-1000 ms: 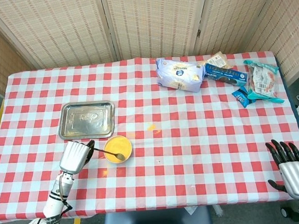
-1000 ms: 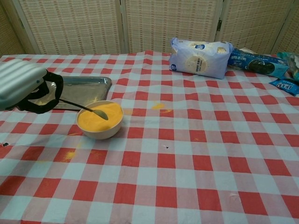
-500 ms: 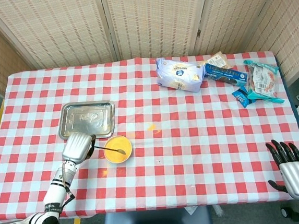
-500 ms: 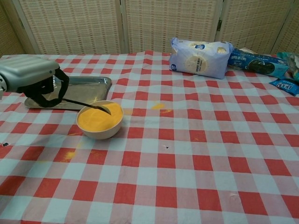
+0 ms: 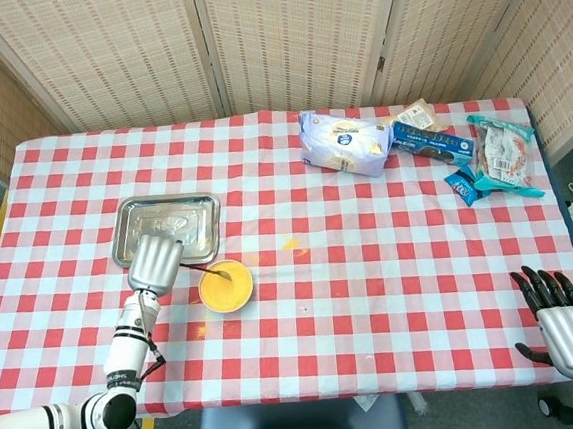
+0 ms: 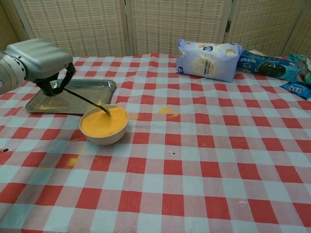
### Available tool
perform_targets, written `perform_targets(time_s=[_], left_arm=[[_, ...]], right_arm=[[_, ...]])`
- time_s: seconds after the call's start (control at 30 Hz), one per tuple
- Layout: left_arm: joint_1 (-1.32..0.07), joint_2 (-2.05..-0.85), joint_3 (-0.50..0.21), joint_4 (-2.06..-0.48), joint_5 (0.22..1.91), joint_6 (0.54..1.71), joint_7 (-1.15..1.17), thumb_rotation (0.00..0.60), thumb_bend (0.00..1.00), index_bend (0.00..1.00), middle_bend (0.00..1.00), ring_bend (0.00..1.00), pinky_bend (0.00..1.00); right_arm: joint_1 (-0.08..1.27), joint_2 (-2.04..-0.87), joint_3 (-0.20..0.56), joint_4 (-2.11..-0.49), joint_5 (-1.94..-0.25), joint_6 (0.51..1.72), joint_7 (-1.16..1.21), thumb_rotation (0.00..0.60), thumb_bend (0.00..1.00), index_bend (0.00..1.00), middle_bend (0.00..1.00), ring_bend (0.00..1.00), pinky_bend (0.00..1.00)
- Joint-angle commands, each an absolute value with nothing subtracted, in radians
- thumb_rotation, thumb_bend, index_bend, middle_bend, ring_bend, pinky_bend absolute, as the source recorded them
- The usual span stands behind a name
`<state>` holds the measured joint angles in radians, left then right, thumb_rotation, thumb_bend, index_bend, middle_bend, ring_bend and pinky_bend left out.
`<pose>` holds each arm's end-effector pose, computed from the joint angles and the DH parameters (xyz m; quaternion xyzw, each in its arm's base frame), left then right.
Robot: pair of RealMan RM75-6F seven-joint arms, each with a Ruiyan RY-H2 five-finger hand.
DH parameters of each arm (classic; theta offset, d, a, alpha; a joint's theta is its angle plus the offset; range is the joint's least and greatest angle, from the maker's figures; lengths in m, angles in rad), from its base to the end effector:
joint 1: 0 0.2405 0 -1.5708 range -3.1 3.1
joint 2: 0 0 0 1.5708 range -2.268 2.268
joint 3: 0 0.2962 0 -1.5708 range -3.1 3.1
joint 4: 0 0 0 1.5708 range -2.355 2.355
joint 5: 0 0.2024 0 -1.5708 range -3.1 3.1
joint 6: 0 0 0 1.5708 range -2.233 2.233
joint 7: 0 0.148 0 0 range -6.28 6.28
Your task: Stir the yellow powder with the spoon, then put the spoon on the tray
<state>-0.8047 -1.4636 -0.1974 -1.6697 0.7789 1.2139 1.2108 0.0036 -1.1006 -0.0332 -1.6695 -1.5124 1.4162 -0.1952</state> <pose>-0.1663 0.3849 0.0430 -0.7596 -0.1635 -0.1758 0.6045 -0.3554 -0.1397 0.1638 0.6427 -0.4034 0.2761 0.5899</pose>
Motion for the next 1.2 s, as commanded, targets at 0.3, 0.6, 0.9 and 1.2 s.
perform_targets(time_s=[0.3, 0.6, 0.9, 1.2], left_arm=[[-0.864, -1.508, -0.14, -1.706, 0.701, 1.337, 1.375, 0.6, 1.0, 0.87, 1.0, 1.0, 1.0], [-0.871, -1.499, -0.107, -1.704, 0.699, 1.334, 1.377, 0.6, 0.99, 0.87, 1.0, 1.0, 1.0], [-0.862, -1.444, -0.065, -1.769, 0.693, 1.348, 1.387, 0.6, 0.99, 0.87, 1.0, 1.0, 1.0], [-0.842, -1.398, -0.024, -1.849, 0.718, 1.361, 1.358, 0.6, 0.98, 0.87, 1.0, 1.0, 1.0]], right_arm=[[-0.004, -1.083, -0.037, -1.673, -1.527, 1.438, -0.167, 0.6, 0.03, 0.0, 0.0, 0.0, 0.0], [-0.002, -1.083, -0.04, -1.675, -1.529, 1.433, -0.168, 0.6, 0.03, 0.0, 0.0, 0.0, 0.0], [-0.007, -1.083, -0.043, -1.678, -1.543, 1.447, -0.171, 0.6, 0.03, 0.0, 0.0, 0.0, 0.0], [-0.014, -1.083, -0.049, -1.681, -1.561, 1.463, -0.175, 0.6, 0.03, 0.0, 0.0, 0.0, 0.0]])
